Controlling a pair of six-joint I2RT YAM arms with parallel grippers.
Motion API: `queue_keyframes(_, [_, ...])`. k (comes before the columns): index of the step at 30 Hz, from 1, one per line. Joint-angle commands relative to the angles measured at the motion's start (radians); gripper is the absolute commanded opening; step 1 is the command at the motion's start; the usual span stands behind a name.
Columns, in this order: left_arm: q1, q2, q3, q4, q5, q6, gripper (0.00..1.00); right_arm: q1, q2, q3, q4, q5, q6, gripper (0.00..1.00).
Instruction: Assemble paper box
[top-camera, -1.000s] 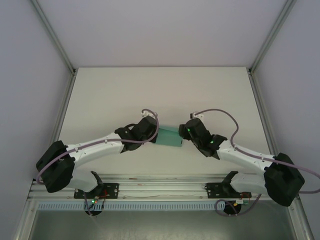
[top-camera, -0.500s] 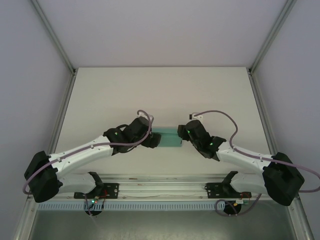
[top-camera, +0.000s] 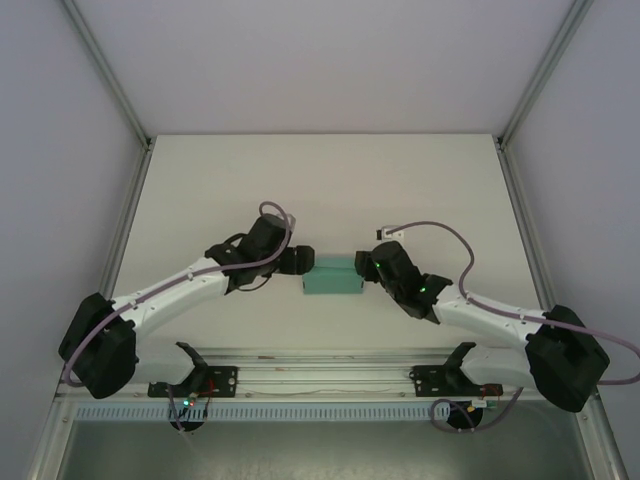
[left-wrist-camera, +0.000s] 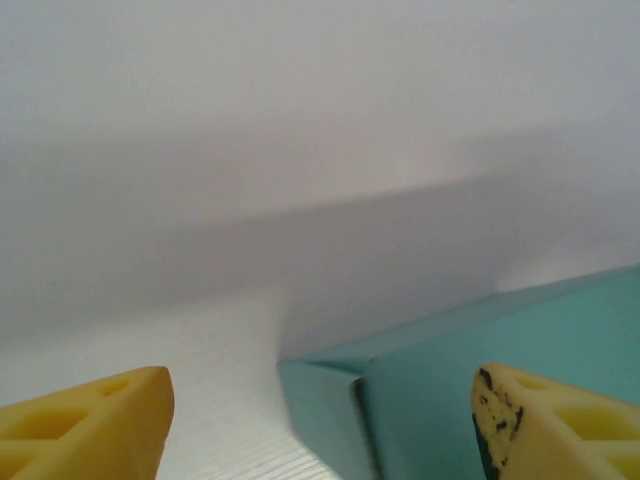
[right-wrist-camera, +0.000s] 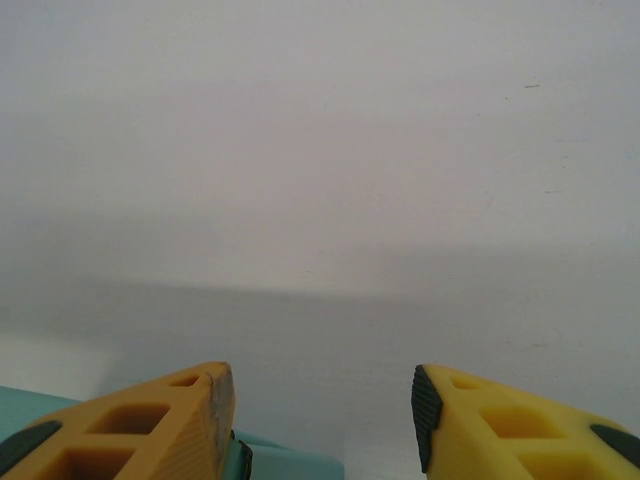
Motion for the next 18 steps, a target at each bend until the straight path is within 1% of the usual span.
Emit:
queue_keyframes(1, [0.015, 0.001, -0.088, 0.062, 0.068, -0.031, 0.71, 0.008, 0.013, -0.057, -0.112, -0.003, -0.023, 0.50])
queue_keyframes(4, [0.018, -0.023, -0.216, 0.161, 0.075, -0.071, 0.62, 0.008, 0.009, -0.107, -0.036, -0.051, -0.052, 0.50])
queue_keyframes(5, [0.022, -0.026, -0.256, 0.196, 0.091, -0.083, 0.56, 0.008, 0.006, -0.132, 0.001, -0.063, -0.063, 0.50])
queue_keyframes(8, [0.023, -0.035, -0.335, 0.296, 0.159, -0.091, 0.44, 0.008, -0.005, -0.181, 0.063, -0.091, -0.097, 0.50])
queue_keyframes(10, [0.023, -0.047, -0.382, 0.353, 0.176, -0.090, 0.40, 0.008, -0.009, -0.216, 0.110, -0.094, -0.109, 0.49])
queue_keyframes(11, [0.023, -0.053, -0.404, 0.375, 0.181, -0.087, 0.36, 0.008, -0.010, -0.237, 0.143, -0.105, -0.120, 0.48])
queue_keyframes(14, [0.022, -0.070, -0.450, 0.429, 0.204, -0.077, 0.30, 0.009, 0.002, -0.290, 0.228, -0.122, -0.146, 0.46])
queue_keyframes(18, [0.022, -0.071, -0.451, 0.436, 0.219, -0.064, 0.31, 0.008, 0.024, -0.288, 0.236, -0.130, -0.171, 0.46])
